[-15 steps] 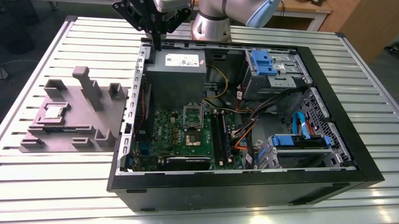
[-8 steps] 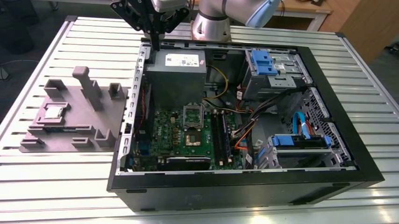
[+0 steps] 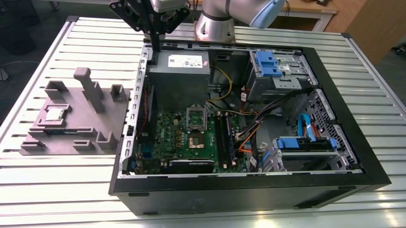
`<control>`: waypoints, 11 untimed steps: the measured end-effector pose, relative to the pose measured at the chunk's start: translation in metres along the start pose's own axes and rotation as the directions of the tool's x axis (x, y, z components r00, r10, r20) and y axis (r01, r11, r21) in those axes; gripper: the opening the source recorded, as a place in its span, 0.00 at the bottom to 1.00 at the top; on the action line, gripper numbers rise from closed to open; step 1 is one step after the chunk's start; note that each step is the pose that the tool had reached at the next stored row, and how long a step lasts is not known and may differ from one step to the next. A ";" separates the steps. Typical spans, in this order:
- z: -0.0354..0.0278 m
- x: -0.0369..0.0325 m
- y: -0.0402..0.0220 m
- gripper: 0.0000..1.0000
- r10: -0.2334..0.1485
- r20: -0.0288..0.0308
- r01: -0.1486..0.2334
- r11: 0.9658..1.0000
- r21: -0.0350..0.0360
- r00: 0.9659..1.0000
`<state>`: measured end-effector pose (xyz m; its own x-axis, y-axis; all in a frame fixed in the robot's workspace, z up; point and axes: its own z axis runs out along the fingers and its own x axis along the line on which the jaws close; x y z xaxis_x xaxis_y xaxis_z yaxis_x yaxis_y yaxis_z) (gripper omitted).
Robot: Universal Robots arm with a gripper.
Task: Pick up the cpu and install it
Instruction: 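Reach for the cpu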
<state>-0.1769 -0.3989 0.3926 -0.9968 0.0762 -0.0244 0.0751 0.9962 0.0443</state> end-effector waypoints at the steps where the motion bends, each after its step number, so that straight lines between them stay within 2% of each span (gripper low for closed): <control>1: 0.0000 0.0002 0.0000 0.10 0.000 0.000 0.000 1.000 0.000 1.000; 11: 0.0000 0.0023 -0.0002 0.10 0.000 0.000 0.000 1.000 0.000 1.000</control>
<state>-0.1792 -0.3989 0.3925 -0.9968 0.0762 -0.0245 0.0751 0.9962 0.0444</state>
